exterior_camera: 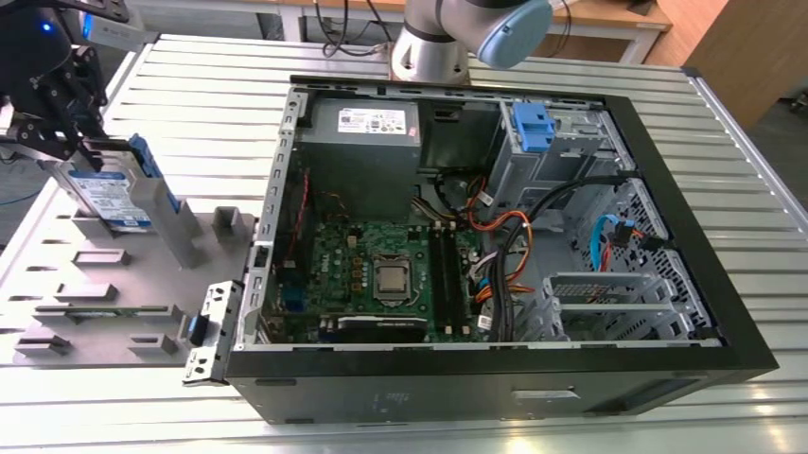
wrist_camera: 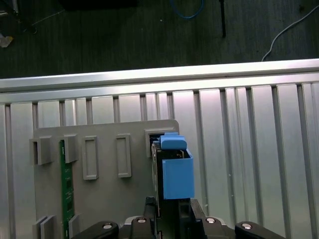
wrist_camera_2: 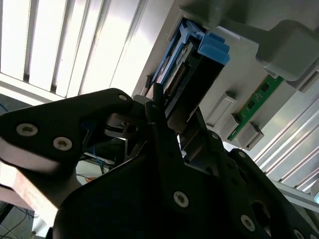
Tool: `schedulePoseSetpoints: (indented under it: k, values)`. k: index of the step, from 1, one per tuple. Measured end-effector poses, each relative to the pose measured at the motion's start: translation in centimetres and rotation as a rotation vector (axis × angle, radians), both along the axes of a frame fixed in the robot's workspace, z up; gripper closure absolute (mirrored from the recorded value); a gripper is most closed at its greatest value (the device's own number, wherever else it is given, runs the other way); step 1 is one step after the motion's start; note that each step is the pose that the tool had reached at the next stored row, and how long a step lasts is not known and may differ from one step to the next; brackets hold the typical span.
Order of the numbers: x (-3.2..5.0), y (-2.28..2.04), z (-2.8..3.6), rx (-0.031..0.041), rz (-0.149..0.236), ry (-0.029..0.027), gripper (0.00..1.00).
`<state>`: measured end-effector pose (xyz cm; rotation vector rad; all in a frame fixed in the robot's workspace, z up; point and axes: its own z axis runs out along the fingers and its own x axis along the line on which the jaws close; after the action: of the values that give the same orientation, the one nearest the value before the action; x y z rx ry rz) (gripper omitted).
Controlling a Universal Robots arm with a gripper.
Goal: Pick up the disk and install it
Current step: 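Pick up the disk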
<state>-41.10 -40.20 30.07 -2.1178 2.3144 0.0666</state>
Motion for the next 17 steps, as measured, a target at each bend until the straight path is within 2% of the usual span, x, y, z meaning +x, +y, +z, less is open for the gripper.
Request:
schedulePoseSetpoints:
  k: [17]
  values:
    - [0.0, -0.03, 0.0, 0.0, 0.0, -0.0001, 0.64]
